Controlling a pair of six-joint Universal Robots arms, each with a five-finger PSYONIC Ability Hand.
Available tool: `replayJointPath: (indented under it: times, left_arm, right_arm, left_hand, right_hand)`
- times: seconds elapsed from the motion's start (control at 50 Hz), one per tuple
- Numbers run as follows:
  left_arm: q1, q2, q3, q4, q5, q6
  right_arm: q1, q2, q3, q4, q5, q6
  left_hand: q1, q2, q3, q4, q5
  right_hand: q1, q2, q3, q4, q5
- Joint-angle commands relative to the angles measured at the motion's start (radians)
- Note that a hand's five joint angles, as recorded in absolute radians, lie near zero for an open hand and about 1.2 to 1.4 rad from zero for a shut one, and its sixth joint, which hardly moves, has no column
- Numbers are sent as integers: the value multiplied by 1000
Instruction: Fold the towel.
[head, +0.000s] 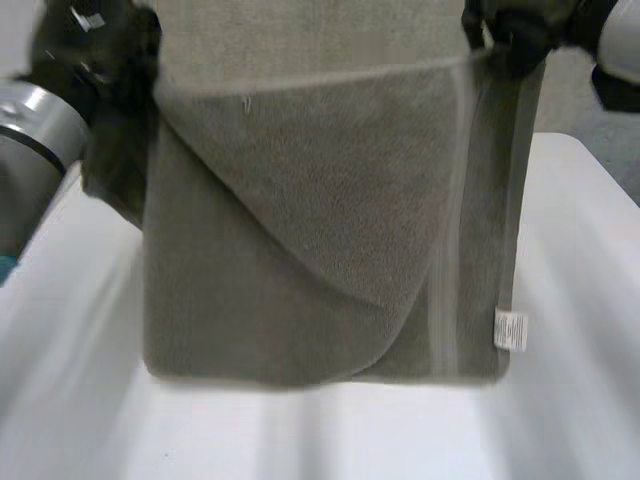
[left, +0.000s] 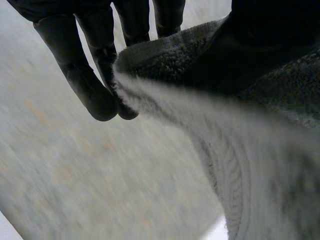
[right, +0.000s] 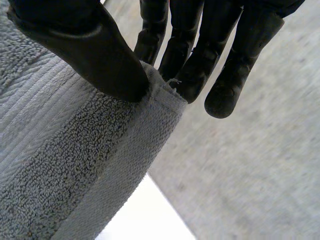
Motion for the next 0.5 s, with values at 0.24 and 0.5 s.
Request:
replayJointPath:
  times: [0.24, 0.5]
  left_arm:
    - [-45, -266, 600, 29, -186, -8]
    - [-40, -181, 529, 184, -258, -147]
  right_arm:
    - [128, 326, -544, -516, 261, -105]
    - [125, 266, -514, -488, 241, 13]
  left_hand:
    - [-9, -92, -143, -121, -260]
    - [-9, -92, -143, -121, -260]
  right_hand:
    - [59, 65, 57, 61, 53]
    - [59, 65, 57, 61, 53]
